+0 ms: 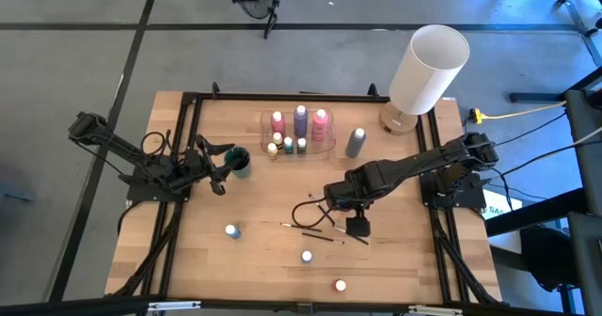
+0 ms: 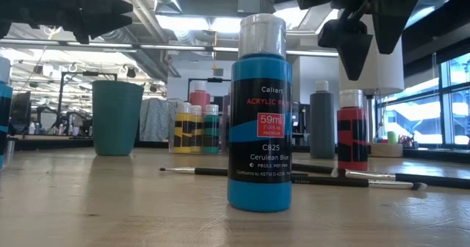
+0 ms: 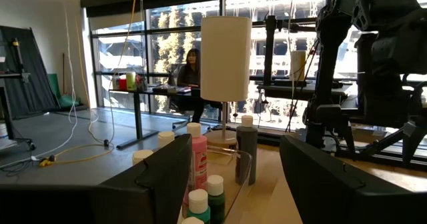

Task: Pick & Place Paint Supplies
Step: Put the red paint bottle into the transparent bin

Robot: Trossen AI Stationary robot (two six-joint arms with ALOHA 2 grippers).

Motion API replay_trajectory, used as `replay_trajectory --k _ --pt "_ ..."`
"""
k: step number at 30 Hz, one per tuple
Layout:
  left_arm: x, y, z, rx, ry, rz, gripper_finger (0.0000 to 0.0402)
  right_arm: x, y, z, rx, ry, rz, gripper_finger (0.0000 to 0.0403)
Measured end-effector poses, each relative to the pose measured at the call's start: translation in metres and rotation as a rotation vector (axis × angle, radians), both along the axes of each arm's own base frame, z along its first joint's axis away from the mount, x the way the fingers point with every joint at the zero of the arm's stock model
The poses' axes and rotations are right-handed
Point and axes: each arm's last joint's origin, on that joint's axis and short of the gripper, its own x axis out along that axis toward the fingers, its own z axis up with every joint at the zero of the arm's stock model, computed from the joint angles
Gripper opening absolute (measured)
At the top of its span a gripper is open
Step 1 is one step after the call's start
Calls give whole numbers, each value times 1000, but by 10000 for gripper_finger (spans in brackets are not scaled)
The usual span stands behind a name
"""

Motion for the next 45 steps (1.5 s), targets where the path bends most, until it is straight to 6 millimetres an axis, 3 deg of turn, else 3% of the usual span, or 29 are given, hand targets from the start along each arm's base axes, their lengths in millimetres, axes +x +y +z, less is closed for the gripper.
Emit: replay_trajectory --k 45 --pt "0 0 0 0 0 0 224 4 3 1 23 -36 -92 344"
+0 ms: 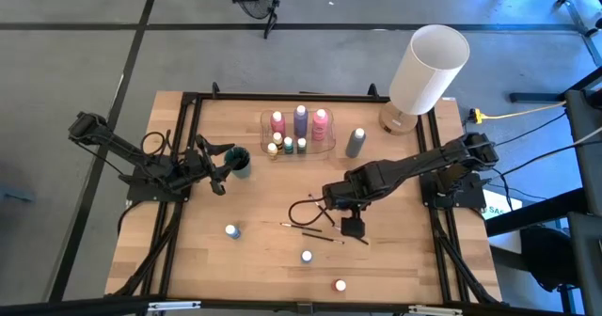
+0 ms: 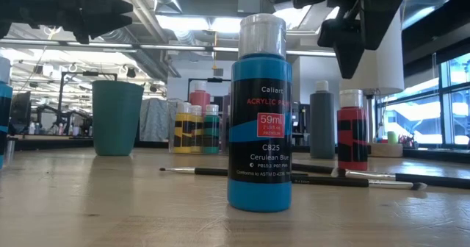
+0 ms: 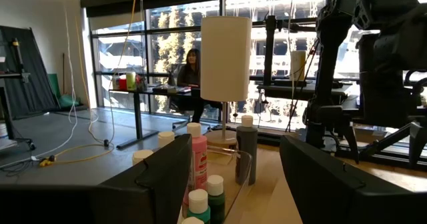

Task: Pick & Place Paint Supplies
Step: Put the red paint bottle into the transparent bin

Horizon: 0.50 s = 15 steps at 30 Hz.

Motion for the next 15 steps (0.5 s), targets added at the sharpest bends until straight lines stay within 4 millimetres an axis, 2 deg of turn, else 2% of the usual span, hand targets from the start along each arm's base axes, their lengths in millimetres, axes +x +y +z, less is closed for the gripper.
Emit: replay_trajectory --k 10,15 --pt "0 0 0 0 0 0 224 -2 4 0 4 18 -38 344" --pt "0 0 0 0 0 0 224 -3 3 0 -5 15 16 344"
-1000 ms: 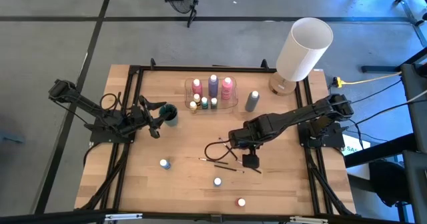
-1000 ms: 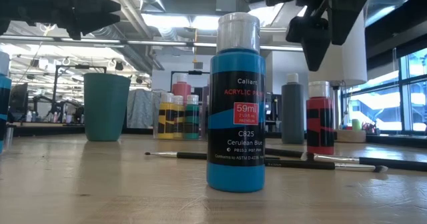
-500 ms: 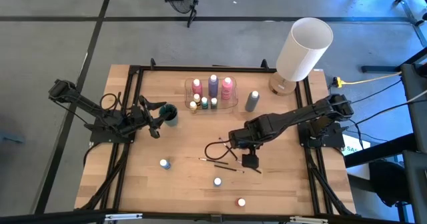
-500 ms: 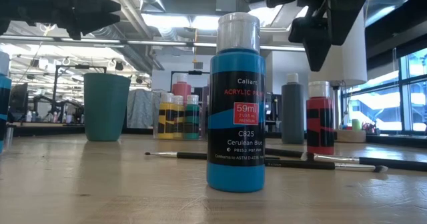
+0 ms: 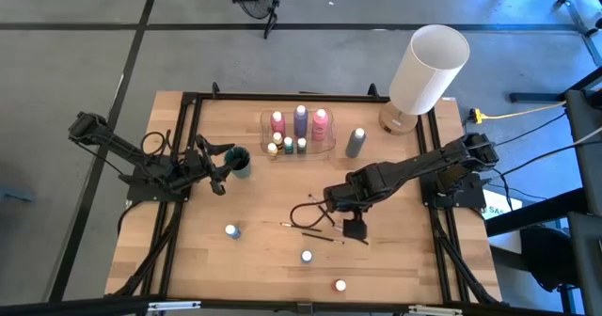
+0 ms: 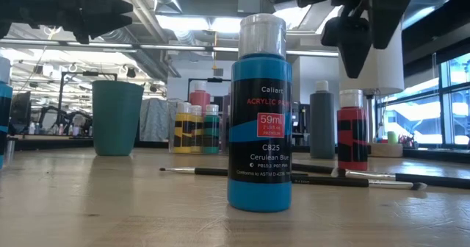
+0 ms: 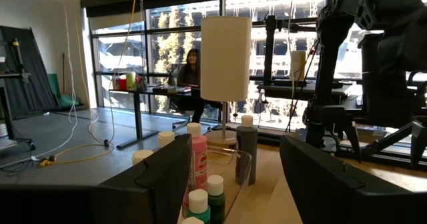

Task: Pick & Place Paint Supplies
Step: Put the red paint bottle into the transparent bin

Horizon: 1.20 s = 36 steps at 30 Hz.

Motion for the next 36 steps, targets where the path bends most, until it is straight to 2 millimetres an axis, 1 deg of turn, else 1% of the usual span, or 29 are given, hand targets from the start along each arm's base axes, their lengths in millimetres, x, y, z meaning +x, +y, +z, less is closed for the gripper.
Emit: replay_trajectory --k 4,8,12,17,20,22,25,27,32,36 --pt "0 0 0 0 0 0 224 -4 -3 -1 -26 42 48 344" --pt "0 0 0 0 0 0 224 -10 -8 -1 -87 98 53 344" --pt "0 0 0 0 0 0 224 -12 -10 -1 -116 115 49 344" --pt "0 0 0 0 0 0 224 -12 -7 -1 -109 111 20 344" --pt "0 0 0 0 0 0 224 -16 -3 -1 -116 131 33 344" --pt "0 0 0 0 0 0 224 -20 1 4 -97 120 57 344" --pt "0 0 0 0 0 0 224 -26 6 16 -53 85 100 344" --pt "0 0 0 0 0 1 224 -33 6 30 -59 36 107 344" --pt "0 0 0 0 0 2 224 -58 0 65 -148 -121 45 344" --pt "0 0 0 -1 0 2 224 -78 -4 86 -147 -218 -14 344"
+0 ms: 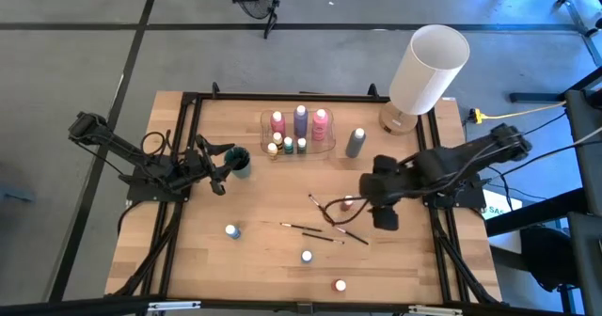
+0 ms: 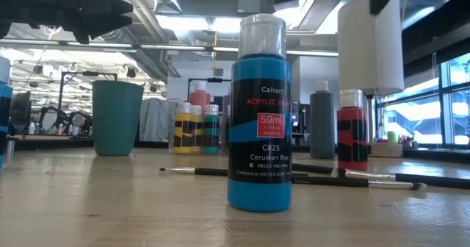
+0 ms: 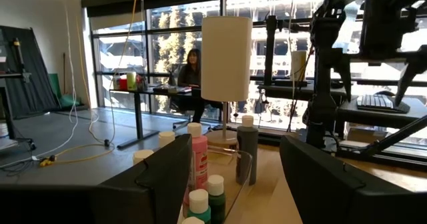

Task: Pick & Place Paint Supplies
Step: Put the red paint bottle into the transparent bin

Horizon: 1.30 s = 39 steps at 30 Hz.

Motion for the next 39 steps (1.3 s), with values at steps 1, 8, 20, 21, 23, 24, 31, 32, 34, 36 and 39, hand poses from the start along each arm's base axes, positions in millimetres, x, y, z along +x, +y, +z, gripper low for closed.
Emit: replay_trajectory --k 1,8,20,21,23,24,31,32,34,36,39 --pt "0 0 0 0 0 0 224 -5 0 4 12 -13 -9 344" --pt "0 0 0 0 1 0 224 -38 -2 20 53 5 -57 344" --pt "0 0 0 0 0 0 224 -77 -2 40 18 -122 -49 344" --pt "0 0 0 0 0 0 224 -79 -2 40 15 -136 -43 344" --pt "0 0 0 0 0 0 224 -84 -3 39 15 -162 -24 344" --pt "0 0 0 0 0 0 224 -86 -3 37 16 -180 -14 344" --pt "0 0 0 0 0 0 224 -100 -12 14 77 -229 9 344" --pt "0 0 0 0 0 0 224 -102 -13 10 82 -234 8 344" --pt "0 0 0 0 0 0 224 -105 -16 2 94 -243 -5 344" --pt "0 0 0 0 0 0 224 -106 -17 -6 106 -255 -11 344" --pt "0 0 0 0 0 1 224 -106 -16 -20 126 -275 -17 344"
